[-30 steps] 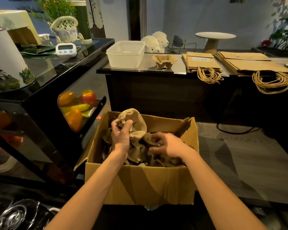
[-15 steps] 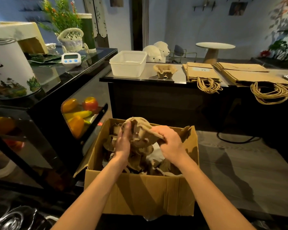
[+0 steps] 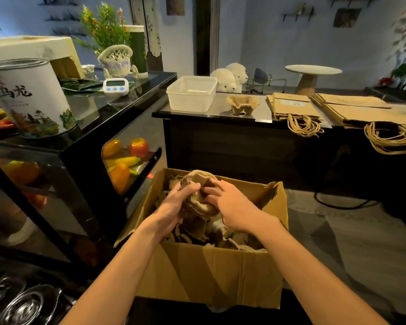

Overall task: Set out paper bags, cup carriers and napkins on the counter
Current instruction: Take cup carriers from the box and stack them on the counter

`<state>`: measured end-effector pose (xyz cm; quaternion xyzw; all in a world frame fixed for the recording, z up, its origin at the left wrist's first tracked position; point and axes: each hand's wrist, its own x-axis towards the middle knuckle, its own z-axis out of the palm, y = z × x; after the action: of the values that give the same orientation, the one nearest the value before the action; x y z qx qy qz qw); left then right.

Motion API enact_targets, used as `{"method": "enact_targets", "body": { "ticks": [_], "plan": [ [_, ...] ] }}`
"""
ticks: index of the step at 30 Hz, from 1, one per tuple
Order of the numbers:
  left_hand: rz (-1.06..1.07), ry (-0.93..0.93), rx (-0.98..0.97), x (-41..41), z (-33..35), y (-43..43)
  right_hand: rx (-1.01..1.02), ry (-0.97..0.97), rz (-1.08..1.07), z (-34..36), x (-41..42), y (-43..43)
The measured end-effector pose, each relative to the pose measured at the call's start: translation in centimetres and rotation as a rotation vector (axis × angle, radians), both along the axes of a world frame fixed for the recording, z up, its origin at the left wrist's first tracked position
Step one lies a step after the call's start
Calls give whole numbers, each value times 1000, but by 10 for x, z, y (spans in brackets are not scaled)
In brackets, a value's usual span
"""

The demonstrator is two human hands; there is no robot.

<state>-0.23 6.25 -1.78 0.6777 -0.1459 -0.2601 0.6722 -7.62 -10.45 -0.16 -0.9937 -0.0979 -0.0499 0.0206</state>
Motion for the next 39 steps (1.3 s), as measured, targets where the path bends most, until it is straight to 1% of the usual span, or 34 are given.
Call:
{"method": "enact_targets", "body": {
  "ticks": [2,3,4,5,6,9,10,11,12,13,15,16,18,19,21,22,23,25,29,31,33,35,37,39],
  "plan": [
    [27,-28,23,-2,-2,2,388,-89,-118,4,-8,-3],
    [43,-33,36,-4,-4,3,540,-128,-187,4,-13,-9],
    [50,-36,51,-7,-7,3,619,-144,-246,4,-20,-16],
    [54,-35,83,-7,-12,4,624,-111,-294,2,-27,-24],
    [53,-38,117,-9,-17,4,585,-8,-337,-1,-33,-30],
    [59,-84,134,-16,-25,0,399,480,-392,-19,-45,-35],
    [56,-103,135,-19,-25,-4,378,592,-394,-24,-46,-34],
    [52,-115,146,-23,-26,-8,391,631,-402,-30,-47,-32],
    [52,-135,151,-26,-25,-11,418,607,-413,-34,-46,-33],
    [55,-152,147,-29,-23,-14,446,536,-421,-37,-45,-34],
    [99,-173,119,-32,-23,-17,506,315,-484,-39,-46,-39],
    [133,-161,88,-33,-23,-18,588,197,-533,-38,-46,-42],
    [189,-153,16,-32,-24,-18,850,5,-624,-37,-48,-44],
    [202,-148,-6,-33,-24,-18,981,-47,-648,-35,-49,-42],
    [199,-134,-25,-33,-23,-20,1212,-118,-619,-30,-49,-36],
    [189,-129,-18,-34,-22,-22,1294,-153,-586,-27,-49,-30],
    [183,-127,-9,-35,-21,-24,1334,-194,-549,-23,-49,-23],
    [173,-141,3,-38,-20,-28,1278,-294,-500,-20,-46,-11],
    [146,-181,3,-40,-18,-30,1041,-505,-435,-23,-32,8],
    [140,-163,-35,-37,-20,-26,974,-501,-382,-20,-27,15],
    [151,-138,-88,-36,-20,-21,945,-394,-325,-16,-25,22],
    [172,-132,-102,-35,-19,-19,866,-321,-296,-14,-24,24],
    [181,-138,-97,-37,-18,-20,735,-370,-314,-12,-22,22],
    [188,-149,-85,-38,-18,-23,626,-474,-392,-11,-21,22]
  ]
}}
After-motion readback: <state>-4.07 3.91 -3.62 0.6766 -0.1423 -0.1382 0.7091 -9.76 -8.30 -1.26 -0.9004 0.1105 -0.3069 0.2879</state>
